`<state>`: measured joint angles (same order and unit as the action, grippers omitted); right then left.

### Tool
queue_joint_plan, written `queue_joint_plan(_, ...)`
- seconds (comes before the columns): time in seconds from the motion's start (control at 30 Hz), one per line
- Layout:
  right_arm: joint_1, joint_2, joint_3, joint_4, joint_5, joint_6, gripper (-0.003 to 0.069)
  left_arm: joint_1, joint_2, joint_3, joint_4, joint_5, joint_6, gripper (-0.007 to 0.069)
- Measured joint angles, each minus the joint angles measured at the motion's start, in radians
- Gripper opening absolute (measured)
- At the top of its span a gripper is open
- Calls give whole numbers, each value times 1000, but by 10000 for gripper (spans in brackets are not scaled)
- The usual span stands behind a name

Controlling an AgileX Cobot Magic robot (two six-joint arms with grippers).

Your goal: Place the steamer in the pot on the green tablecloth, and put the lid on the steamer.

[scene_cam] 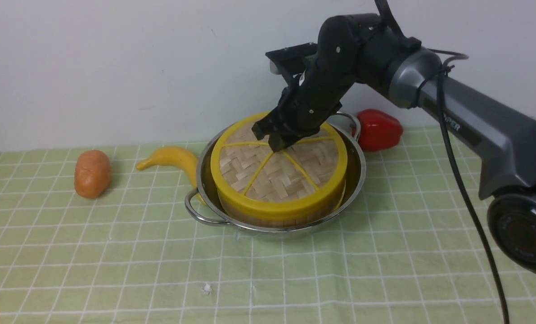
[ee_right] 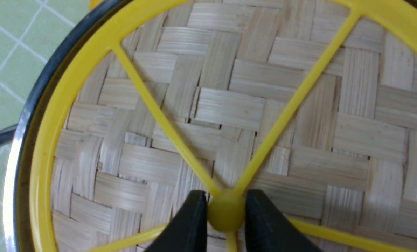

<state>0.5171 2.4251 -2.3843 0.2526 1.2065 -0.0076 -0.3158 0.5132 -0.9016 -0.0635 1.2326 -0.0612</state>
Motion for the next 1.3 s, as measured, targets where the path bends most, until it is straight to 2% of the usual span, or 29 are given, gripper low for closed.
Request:
queue_joint_plan(0.07,0,-7,0,23,5,0,285,0,0,0,0,0,0,6)
queue_joint_plan(0.1,0,-7,0,25,5,0,293,0,0,0,0,0,0,7)
queue_joint_plan(0.13,0,-24,2,40,11,1,353,0,0,0,2,0,0,12)
queue_joint_plan(0.23,0,-96,7,60,25,1,449,0,0,0,10,0,0,12)
queue_joint_plan(0.37,-7,-244,8,42,24,1,511,0,0,0,34,-28,2,18)
queue_joint_plan(0.47,-29,-374,24,1,18,8,514,0,0,0,53,-82,3,23)
queue_joint_plan(0.57,-74,-553,92,-58,13,8,456,0,0,0,94,-149,4,33)
queue_joint_plan(0.67,-112,-723,203,-108,11,8,361,0,0,0,126,-192,5,42)
queue_joint_plan(0.7,-127,-865,333,-141,11,8,258,0,0,0,140,-217,8,49)
queue_joint_plan(0.73,-128,-865,333,-143,11,8,246,0,0,0,140,-217,8,50)
queue_joint_plan(0.77,-133,-1011,496,-162,10,8,147,0,0,0,148,-238,8,57)
queue_joint_plan(0.8,-133,-1011,496,-162,10,8,136,0,0,0,148,-238,8,57)
queue_joint_plan(0.83,-133,-1155,693,-168,-10,8,51,0,0,0,149,-243,8,66)
queue_joint_plan(0.87,-133,-1211,780,-168,-40,8,12,0,0,0,149,-243,8,71)
queue_joint_plan(0.93,-133,-1294,916,-162,-94,8,-7,0,0,0,148,-243,8,75)
queue_joint_plan(1.07,-133,-1554,1425,-128,-423,24,-16,0,0,0,133,-243,7,86)
queue_joint_plan(1.2,-133,-1651,1658,-124,-578,51,-16,0,0,0,131,-243,7,97)
queue_joint_plan(1.3,-133,-1709,1739,-108,-616,57,-13,0,0,0,131,-243,7,99)
